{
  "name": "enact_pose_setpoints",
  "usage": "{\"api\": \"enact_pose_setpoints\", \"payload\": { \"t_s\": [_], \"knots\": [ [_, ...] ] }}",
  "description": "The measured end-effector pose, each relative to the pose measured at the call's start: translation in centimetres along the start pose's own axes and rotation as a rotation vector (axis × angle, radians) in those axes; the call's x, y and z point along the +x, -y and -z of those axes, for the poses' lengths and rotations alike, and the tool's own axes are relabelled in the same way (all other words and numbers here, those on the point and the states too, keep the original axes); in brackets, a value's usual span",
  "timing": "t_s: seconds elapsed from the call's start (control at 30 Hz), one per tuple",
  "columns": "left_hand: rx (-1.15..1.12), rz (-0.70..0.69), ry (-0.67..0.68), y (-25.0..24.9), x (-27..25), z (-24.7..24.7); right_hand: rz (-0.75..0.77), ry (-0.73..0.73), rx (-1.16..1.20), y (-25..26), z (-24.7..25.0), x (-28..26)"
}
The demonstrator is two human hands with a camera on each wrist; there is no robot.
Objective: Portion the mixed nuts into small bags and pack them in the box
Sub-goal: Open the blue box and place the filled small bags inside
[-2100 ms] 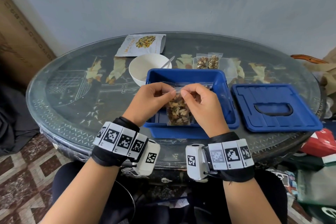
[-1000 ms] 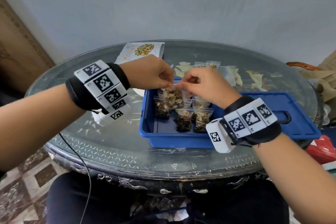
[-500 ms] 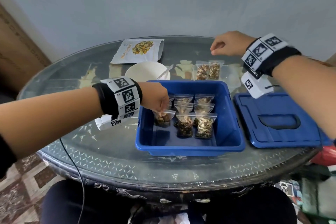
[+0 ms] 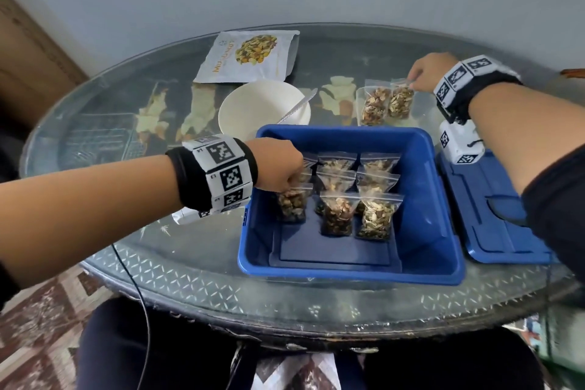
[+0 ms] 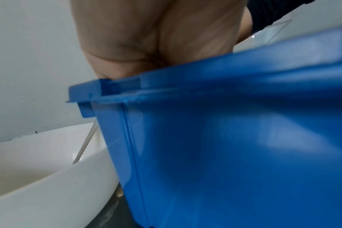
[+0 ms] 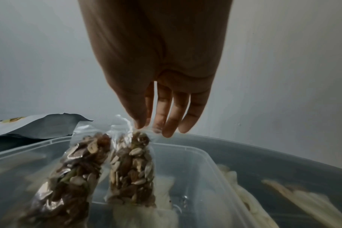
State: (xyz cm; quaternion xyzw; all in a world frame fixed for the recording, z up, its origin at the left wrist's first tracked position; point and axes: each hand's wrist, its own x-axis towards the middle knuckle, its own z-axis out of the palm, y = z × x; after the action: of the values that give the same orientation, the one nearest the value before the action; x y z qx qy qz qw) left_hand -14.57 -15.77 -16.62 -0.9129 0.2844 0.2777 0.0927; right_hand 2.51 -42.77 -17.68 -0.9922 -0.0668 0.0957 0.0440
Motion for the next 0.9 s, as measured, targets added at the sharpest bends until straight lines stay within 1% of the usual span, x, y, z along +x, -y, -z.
{"api": "enact_pose_setpoints", "payload": {
  "t_s": [0.23,0.37,0.43,0.5,0.63,0.73,0.83,0.9],
  "knots": [
    [-0.019,-0.011,0.023,-0.1,0.4,0.1,0.046,-0.044,0.016,0.0,0.4,-0.7],
    [-0.041,-0.022,-0.005,-0.4,-0.1,0.4,0.09,-0.127,0.041,0.6,1.9,-2.3],
    [-0.098,-0.006,-0.039,-0.6,-0.7,0.8,0.112,-0.168,0.061,1.1,3.0,-3.3],
    [-0.177,0.0,-0.117,-0.9,-1.3,1.5,0.15,-0.191,0.067,1.6,4.3,-4.5],
    [-0.299,0.004,-0.328,-1.4,-2.4,3.6,0.212,-0.286,0.108,2.6,7.4,-7.5],
    [-0.428,0.017,-0.53,-1.8,-2.9,5.3,0.263,-0.348,0.126,3.4,9.4,-10.1],
    [-0.601,0.058,-0.75,-2.2,-3.2,6.9,0.315,-0.374,0.156,4.5,10.7,-12.8],
    [-0.741,0.058,-0.839,-2.5,-3.3,7.6,0.341,-0.367,0.213,5.3,11.0,-14.6]
  ]
}}
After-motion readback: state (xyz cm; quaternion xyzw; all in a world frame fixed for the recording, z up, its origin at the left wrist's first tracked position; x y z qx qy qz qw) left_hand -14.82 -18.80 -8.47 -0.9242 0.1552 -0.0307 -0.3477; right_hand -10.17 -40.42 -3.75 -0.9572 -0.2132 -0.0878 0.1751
